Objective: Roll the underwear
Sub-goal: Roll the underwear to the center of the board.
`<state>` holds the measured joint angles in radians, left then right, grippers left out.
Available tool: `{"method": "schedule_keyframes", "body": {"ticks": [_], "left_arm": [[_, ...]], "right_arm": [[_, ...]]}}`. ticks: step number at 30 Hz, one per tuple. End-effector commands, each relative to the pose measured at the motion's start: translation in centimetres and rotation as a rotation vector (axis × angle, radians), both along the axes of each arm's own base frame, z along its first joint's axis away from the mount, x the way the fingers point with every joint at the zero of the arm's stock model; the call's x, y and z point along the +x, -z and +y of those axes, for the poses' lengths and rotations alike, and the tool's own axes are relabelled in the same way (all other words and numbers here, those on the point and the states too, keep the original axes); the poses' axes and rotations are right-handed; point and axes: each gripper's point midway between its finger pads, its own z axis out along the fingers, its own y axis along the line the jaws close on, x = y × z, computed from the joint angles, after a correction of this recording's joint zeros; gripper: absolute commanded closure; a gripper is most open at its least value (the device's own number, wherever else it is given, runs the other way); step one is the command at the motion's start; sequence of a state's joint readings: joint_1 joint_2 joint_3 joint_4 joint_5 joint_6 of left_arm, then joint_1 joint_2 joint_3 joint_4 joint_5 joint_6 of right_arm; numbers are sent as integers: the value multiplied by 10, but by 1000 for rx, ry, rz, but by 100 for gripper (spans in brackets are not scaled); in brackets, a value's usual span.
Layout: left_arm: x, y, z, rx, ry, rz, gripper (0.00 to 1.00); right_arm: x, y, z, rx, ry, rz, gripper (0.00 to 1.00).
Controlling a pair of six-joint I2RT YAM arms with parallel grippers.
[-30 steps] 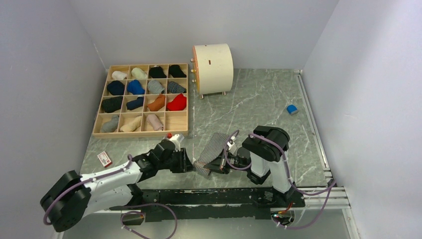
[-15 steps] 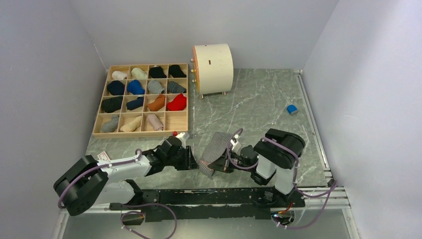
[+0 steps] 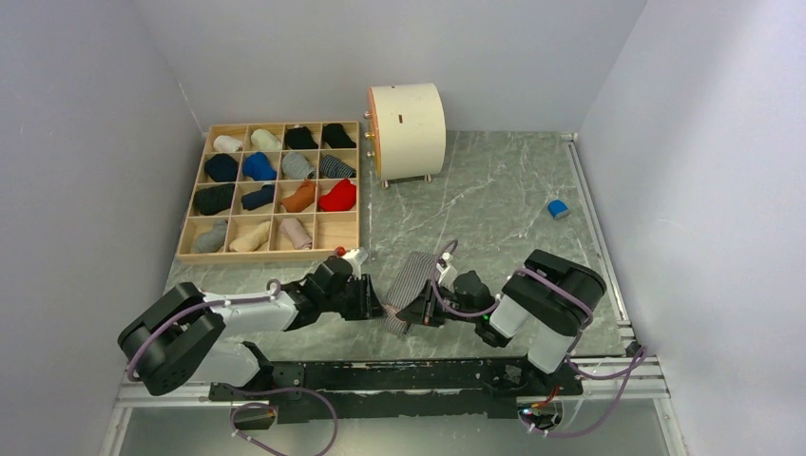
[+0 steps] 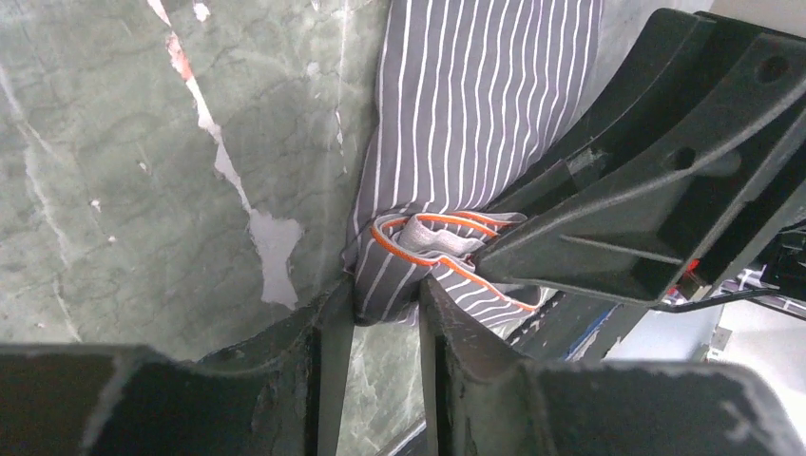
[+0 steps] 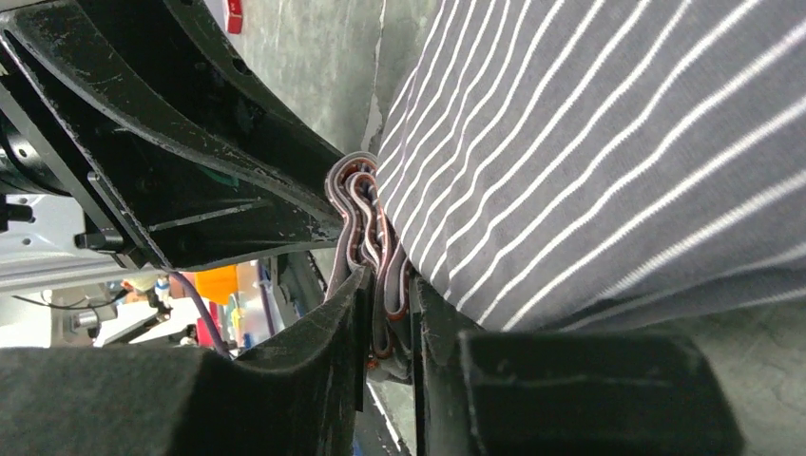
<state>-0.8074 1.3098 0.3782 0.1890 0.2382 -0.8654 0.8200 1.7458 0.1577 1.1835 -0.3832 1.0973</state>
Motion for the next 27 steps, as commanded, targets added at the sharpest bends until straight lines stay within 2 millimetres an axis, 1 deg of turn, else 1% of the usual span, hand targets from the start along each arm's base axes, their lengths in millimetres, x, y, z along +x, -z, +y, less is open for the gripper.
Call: {"method": "schedule_keyframes", "body": {"ticks": [1, 4, 6, 7, 9, 12, 13, 15, 17, 20, 22, 23, 24, 25, 26, 27], "left_arm": [[0, 11, 3, 62, 9, -1, 63], [1, 15, 3, 88, 13, 0, 65], [0, 18, 5, 110, 20, 0, 65], [-1, 19, 6, 117, 21, -2, 65], [-2, 21, 6, 125, 29, -1, 66], [-3, 22, 5, 134, 41, 2, 67], [-3, 22, 4, 136, 44, 1, 67], [-3, 20, 3, 133, 44, -1, 67], [-3, 16, -1, 121, 58, -8, 67], [-3, 12, -3, 119, 73, -12, 68], [-3, 9, -6, 112, 82, -20, 68], [-3, 8, -7, 109, 89, -20, 68], [-4, 7, -8, 107, 94, -17, 68], [-4, 6, -9, 107, 96, -17, 68], [-4, 6, -10, 107, 96, -17, 68], [-4, 5, -10, 104, 95, -17, 68]], "right_arm": [[8, 27, -11, -168, 20, 0, 75], [15, 20, -10, -220, 11, -34, 65], [23, 22, -17, -310, 48, -26, 51], [27, 17, -18, -330, 48, -50, 48], [32, 9, -19, -356, 54, -72, 43], [36, -4, -26, -382, 78, -111, 40], [38, -10, -27, -388, 79, -135, 39], [47, -30, -29, -400, 82, -228, 39], [56, -53, -31, -418, 87, -343, 39], [70, -88, -41, -472, 109, -541, 39], [73, -109, -41, -438, 114, -633, 38], [72, -117, -40, -408, 120, -645, 34], [67, -122, -36, -376, 94, -651, 35], [59, -125, -29, -336, 45, -652, 40], [55, -121, -25, -320, 28, -606, 46], [49, -111, -22, -326, 11, -525, 51]]}}
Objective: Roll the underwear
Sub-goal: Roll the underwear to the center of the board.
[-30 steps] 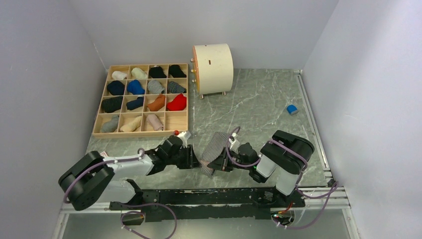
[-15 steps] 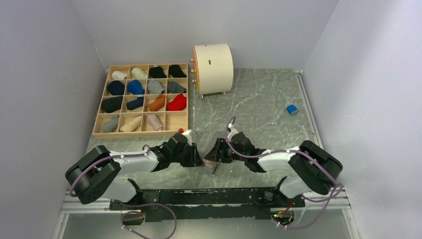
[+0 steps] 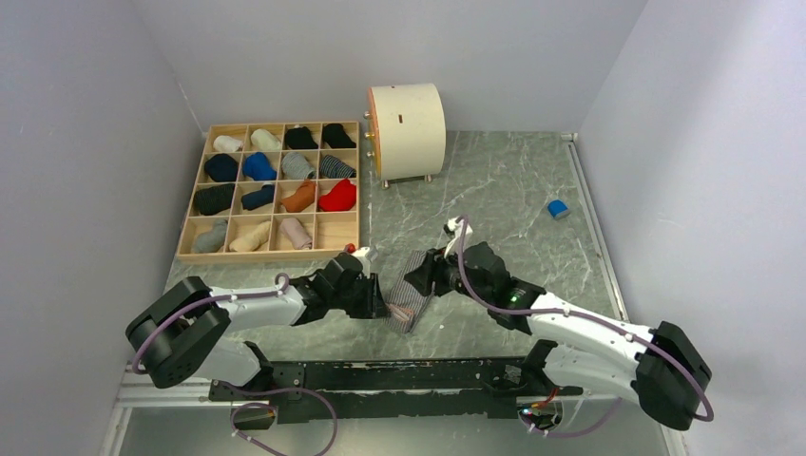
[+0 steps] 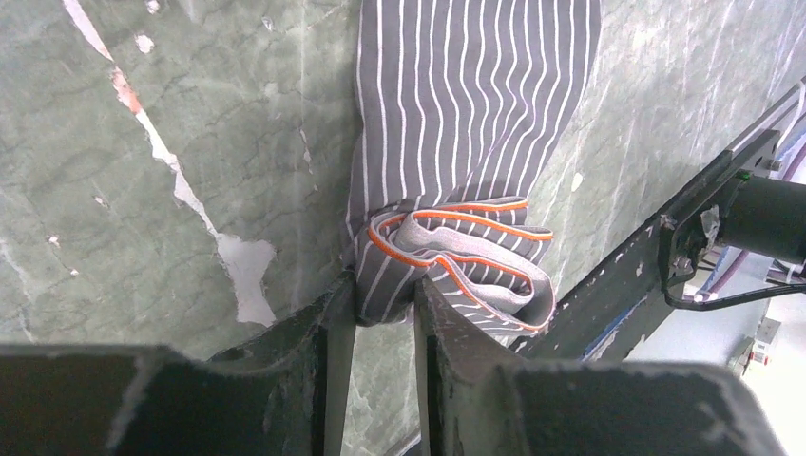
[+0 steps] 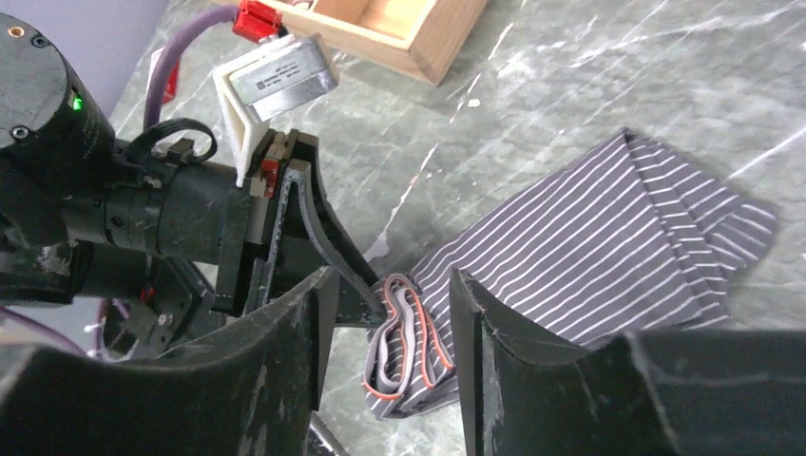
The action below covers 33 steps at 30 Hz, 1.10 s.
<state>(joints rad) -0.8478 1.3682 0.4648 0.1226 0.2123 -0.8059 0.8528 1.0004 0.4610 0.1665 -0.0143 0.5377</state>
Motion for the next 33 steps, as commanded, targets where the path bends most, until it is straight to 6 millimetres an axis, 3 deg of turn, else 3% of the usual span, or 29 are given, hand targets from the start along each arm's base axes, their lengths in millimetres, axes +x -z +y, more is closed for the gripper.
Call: {"method": "schedule_keyframes", "body": {"ticks": [1, 4, 8, 12, 16, 23, 25, 28, 33], "left_arm": [[-6, 4, 1, 40, 32, 9, 68], [-6, 2, -1, 31, 32, 15, 68], [-7, 3, -2, 36, 39, 15, 68], [-7, 5, 1, 62, 48, 10, 69], [-7, 4, -1, 53, 55, 11, 69], [-8, 4, -5, 42, 67, 22, 69], [-7, 3, -5, 46, 70, 18, 69], [-7, 1, -4, 53, 69, 11, 68], [-3, -5, 9, 79, -4, -4, 43]], "right_arm": [[-16, 13, 12, -27, -78, 130, 52], [-31, 38, 17, -52, -60, 270, 50], [-52, 51, 24, -44, -29, 329, 40], [-52, 67, 19, -106, 16, 339, 32], [-52, 72, 22, -164, -5, 343, 32], [-59, 89, 38, -204, -80, 368, 44], [-57, 93, 34, -202, -54, 372, 57], [-57, 97, 27, -170, -13, 397, 89], [-58, 113, 13, -81, 9, 507, 99]]}}
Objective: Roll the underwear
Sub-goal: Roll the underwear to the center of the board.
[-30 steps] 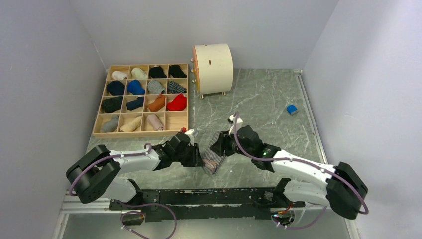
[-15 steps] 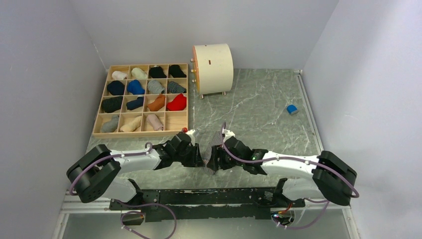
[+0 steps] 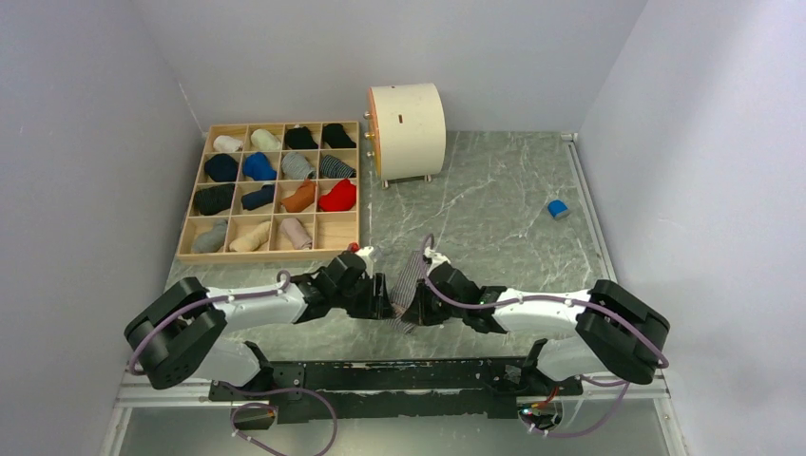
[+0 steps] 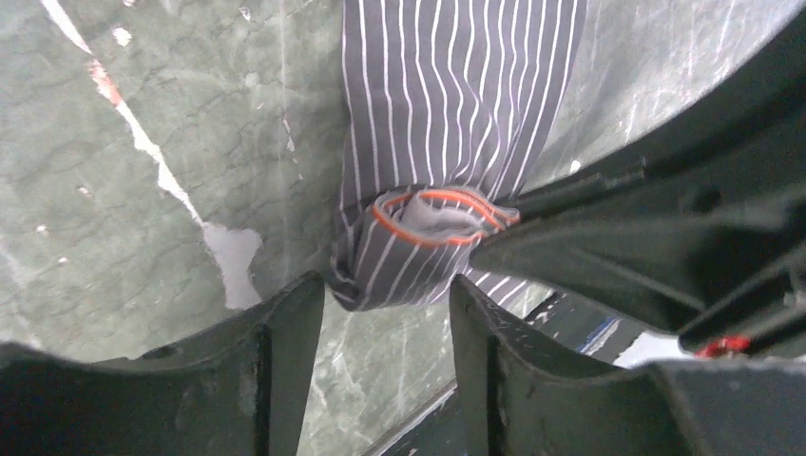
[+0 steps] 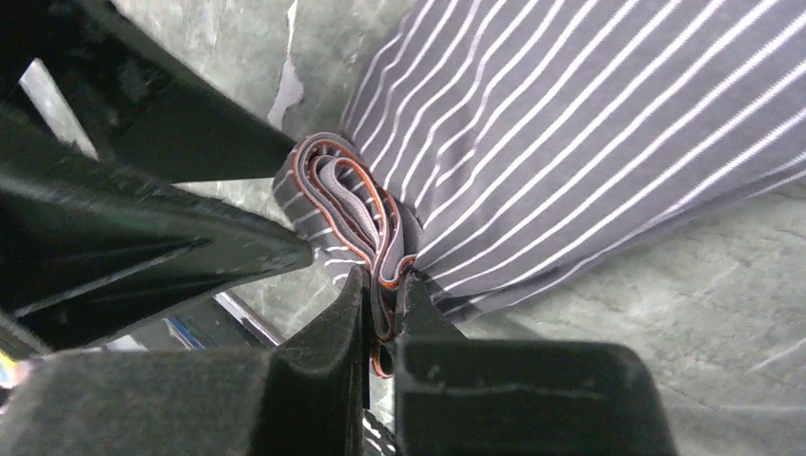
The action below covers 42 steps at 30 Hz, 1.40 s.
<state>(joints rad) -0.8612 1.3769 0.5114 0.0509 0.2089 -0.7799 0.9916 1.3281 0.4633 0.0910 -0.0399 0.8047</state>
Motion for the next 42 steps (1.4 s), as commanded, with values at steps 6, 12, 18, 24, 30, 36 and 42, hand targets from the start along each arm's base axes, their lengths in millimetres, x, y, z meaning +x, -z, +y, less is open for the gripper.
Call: {"method": "schedule_keyframes", "body": {"ticks": [6, 12, 18, 24, 30, 36, 42], "left_arm": [[-5, -8, 15, -70, -169, 27, 25], [-8, 6, 22, -167, -346, 126, 25], [-5, 34, 40, -68, -478, 173, 33], [-5, 60, 51, -6, -502, 158, 53], [3, 64, 56, 75, -498, 109, 80], [11, 47, 61, 107, -504, 56, 92], [11, 29, 64, 111, -511, 48, 95]], "right_arm": [[-3, 28, -10, 76, 44, 189, 100], [-9, 46, -16, 65, 52, 252, 100], [-9, 51, -25, 61, 68, 279, 100], [-8, 51, -26, 87, 63, 306, 100], [-7, 48, -23, 109, 47, 306, 97], [22, 17, -16, 73, -2, 136, 68], [58, -33, -21, 22, -44, -161, 49]]}}
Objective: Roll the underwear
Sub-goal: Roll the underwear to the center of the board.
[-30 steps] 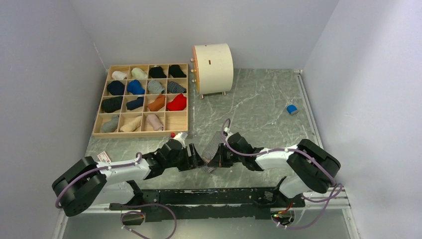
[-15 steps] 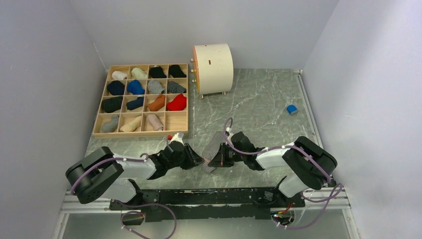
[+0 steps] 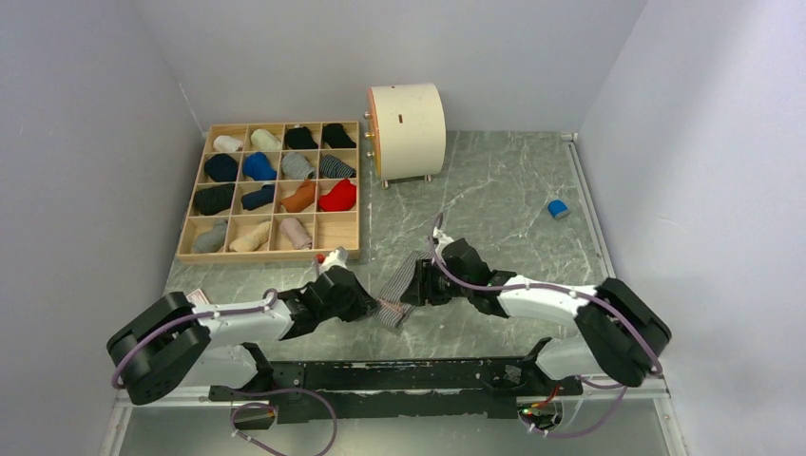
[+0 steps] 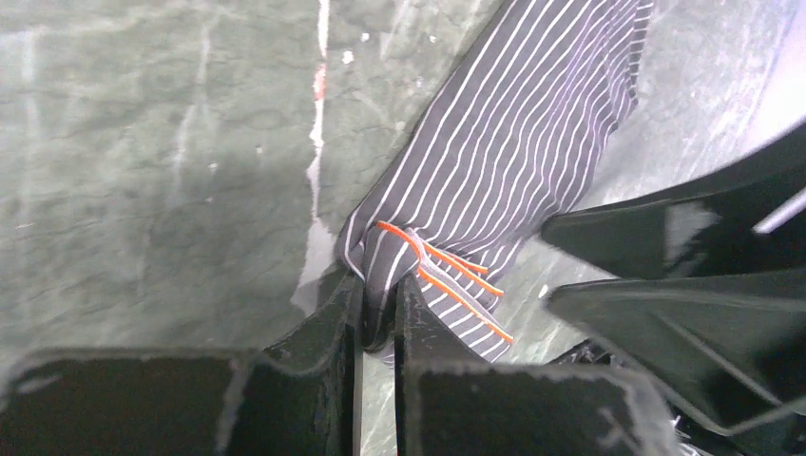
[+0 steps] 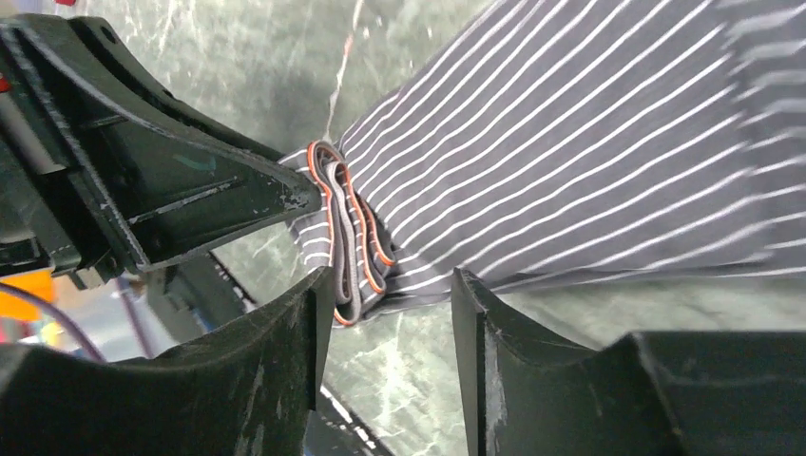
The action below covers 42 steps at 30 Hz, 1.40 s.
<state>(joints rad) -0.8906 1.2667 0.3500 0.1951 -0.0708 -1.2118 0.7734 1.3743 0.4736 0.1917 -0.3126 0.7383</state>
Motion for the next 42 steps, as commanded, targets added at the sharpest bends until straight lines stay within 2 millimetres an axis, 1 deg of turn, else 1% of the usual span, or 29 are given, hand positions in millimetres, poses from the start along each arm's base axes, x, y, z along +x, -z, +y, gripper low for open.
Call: {"method": "schedule_keyframes", "body": {"ticks": [1, 3, 4, 6, 8, 10, 12, 17, 18, 19, 21, 24, 26, 29, 32, 37, 40, 42], "left_arm": [[-11, 27, 46, 229, -38, 56, 95], [-13, 24, 47, 225, -41, 61, 95], [-14, 23, 47, 226, -42, 66, 95], [-15, 20, 47, 217, -40, 67, 95], [-17, 19, 47, 215, -34, 71, 95], [-18, 18, 46, 207, -27, 73, 95], [-19, 17, 44, 201, -14, 72, 95], [-22, 16, 38, 180, 20, 76, 95], [-23, 16, 37, 178, 26, 79, 95], [-24, 16, 37, 181, 31, 82, 95], [-25, 15, 37, 181, 40, 84, 94], [-26, 13, 33, 159, 49, 81, 94], [-26, 12, 35, 177, 50, 85, 94], [-26, 13, 40, 198, 49, 81, 94], [-28, 15, 42, 205, 52, 83, 94], [-30, 17, 41, 199, 59, 92, 94], [-29, 15, 41, 203, 58, 91, 94], [-29, 14, 39, 193, 64, 87, 94]], "right_arm": [[29, -26, -18, -111, -13, -281, 48], [32, -41, -16, -112, -37, -431, 47], [30, -49, -12, -110, -59, -514, 46], [24, -60, -4, -134, -119, -686, 45], [9, -69, 9, -168, -214, -864, 45], [-4, -74, 21, -189, -299, -1000, 45], [-12, -74, 30, -199, -352, -1079, 45], [-35, -64, 53, -233, -500, -1201, 45], [-35, -65, 56, -253, -488, -1221, 44], [-40, -66, 60, -263, -475, -1236, 41], [-47, -67, 67, -264, -461, -1271, 39], [-60, -54, 74, -280, -529, -1285, 39], [-66, -44, 77, -291, -576, -1275, 39], [-66, -28, 77, -342, -617, -1280, 39], [-57, -17, 77, -430, -638, -1305, 38], [-59, 1, 81, -469, -718, -1323, 38], [-54, 14, 73, -517, -706, -1296, 40], [-55, 21, 68, -515, -703, -1264, 40]]}}
